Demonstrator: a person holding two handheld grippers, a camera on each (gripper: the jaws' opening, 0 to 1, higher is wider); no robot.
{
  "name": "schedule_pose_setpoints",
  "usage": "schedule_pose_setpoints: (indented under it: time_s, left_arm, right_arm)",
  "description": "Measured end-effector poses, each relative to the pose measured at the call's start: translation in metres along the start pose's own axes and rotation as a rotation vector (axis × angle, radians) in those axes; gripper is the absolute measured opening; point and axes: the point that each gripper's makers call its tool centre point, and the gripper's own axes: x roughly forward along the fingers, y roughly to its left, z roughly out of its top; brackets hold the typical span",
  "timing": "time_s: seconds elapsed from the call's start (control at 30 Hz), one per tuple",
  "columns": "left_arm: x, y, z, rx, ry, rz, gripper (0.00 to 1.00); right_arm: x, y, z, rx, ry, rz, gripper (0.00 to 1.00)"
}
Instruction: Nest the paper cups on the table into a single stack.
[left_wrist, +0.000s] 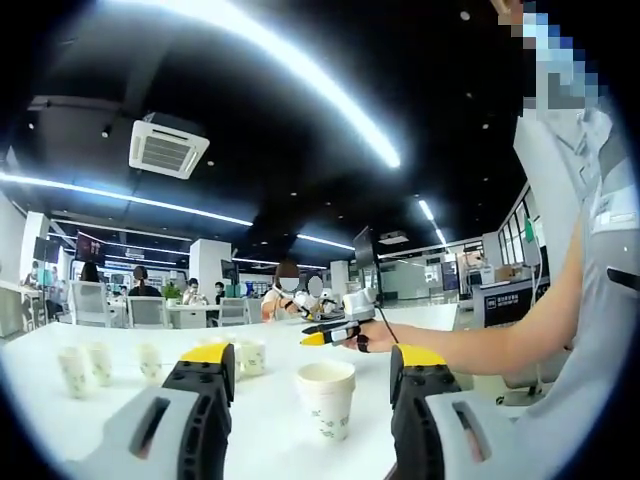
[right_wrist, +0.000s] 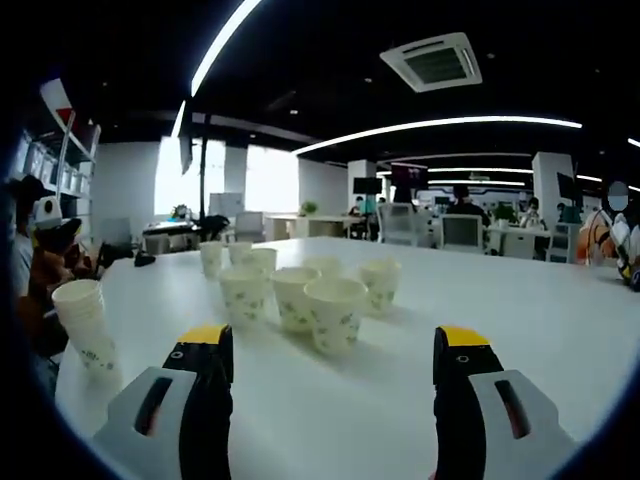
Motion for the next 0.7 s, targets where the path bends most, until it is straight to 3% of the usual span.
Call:
schedule_pose_setpoints:
  time_s: [0.33,0.5,0.7]
  left_arm:
    - [0.003,-0.004,-0.002,0.001,0.011,-0.014,0.67]
    - [0.003,-0.004,-0.002,0.007,0.012,-0.011,0.67]
    - [0.002,-0.001,-0.002,0.007,0.012,-0.006,0.67]
  right_arm:
    - [0.011,-0.011,-0.012,-0.008,0.038,0.000,0.85]
    - [0.016,-0.013,-0.006,-0.009,0.036,0.009,0.85]
    - [0.027,-0.012,-0.013,-0.023,0.071,0.026,0.84]
